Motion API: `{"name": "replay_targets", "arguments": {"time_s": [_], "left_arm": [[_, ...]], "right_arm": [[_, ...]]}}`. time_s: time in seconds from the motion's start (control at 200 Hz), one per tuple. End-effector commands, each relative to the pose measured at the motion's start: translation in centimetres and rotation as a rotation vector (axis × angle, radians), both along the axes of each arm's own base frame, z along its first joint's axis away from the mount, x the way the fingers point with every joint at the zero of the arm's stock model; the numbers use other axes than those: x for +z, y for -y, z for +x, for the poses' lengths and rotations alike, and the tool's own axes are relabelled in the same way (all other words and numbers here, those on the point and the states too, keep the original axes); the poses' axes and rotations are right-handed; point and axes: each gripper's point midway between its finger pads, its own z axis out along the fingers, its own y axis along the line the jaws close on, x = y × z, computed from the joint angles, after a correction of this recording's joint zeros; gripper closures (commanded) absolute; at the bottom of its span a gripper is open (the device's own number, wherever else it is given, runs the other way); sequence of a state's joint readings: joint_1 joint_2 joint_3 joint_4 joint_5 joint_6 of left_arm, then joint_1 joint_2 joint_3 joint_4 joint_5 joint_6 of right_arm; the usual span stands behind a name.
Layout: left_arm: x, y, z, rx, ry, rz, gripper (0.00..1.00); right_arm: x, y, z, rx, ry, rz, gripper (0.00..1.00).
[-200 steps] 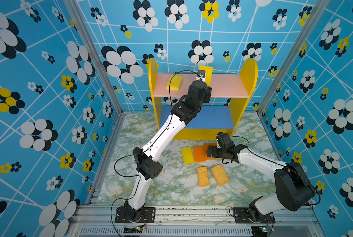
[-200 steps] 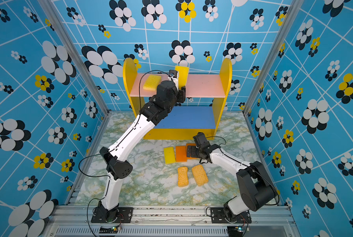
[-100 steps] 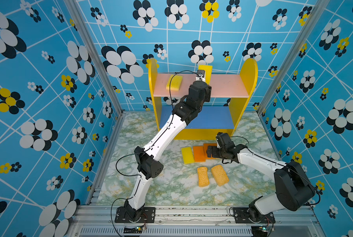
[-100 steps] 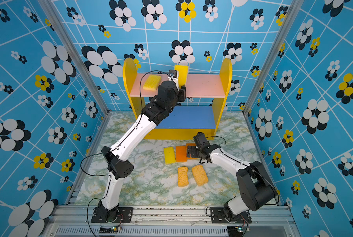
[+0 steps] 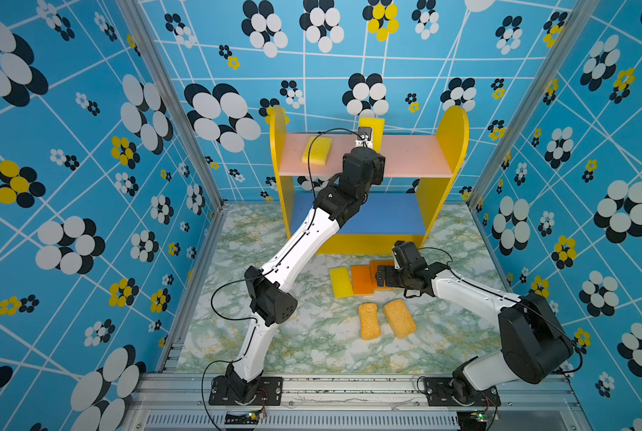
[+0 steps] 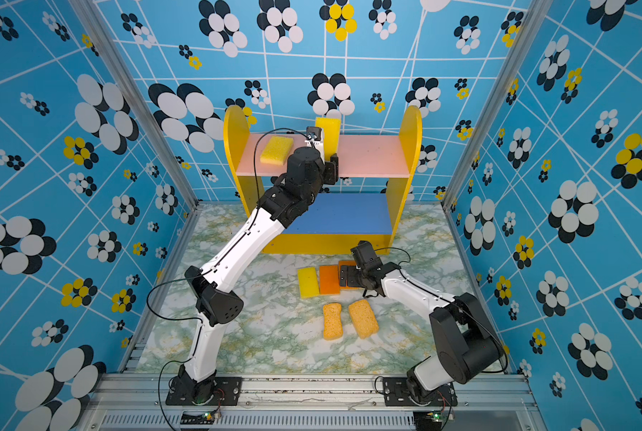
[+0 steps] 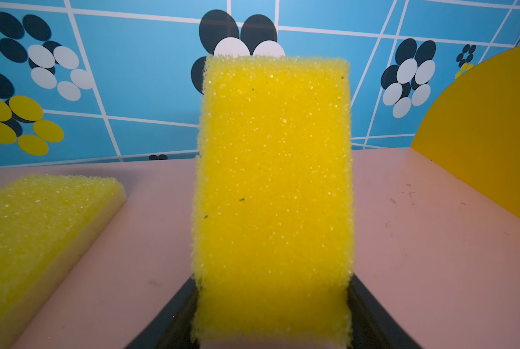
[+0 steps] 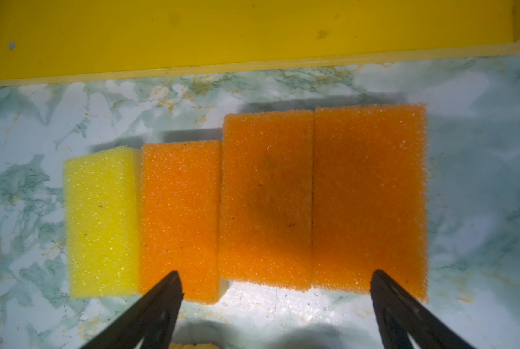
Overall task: Arrange cleaning sponges on a shelf
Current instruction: Place the cleaning sponge on the shelf.
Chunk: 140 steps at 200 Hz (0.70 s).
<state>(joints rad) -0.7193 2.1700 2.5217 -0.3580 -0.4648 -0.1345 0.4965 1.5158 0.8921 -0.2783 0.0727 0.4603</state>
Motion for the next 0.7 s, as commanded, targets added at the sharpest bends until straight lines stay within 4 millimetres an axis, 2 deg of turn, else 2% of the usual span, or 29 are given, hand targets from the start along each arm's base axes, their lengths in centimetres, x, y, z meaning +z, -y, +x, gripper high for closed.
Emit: {"name": "replay_targets", "arguments": {"time_s": [0.0,0.305,0.695], "left_arm": [[-0.37,-0.36,0.74,0.023,0.001,0.003,0.32],[-0.36,-0.39,0.71,0.022,0.001,0.006,0.31],[-0.22,-0.16,0.55,0.022,0.008,0.007,0.24]], "right_arm": [[-0.06,-0.28,-0.07,0.012,-0.010,-0.010,0.01],[-0.11,-0.30,-0.10,0.013,-0.011,-0.009,0.01],[-0.13,-0.32,-0.13,0.013,-0.011,-0.007,0.01]]}}
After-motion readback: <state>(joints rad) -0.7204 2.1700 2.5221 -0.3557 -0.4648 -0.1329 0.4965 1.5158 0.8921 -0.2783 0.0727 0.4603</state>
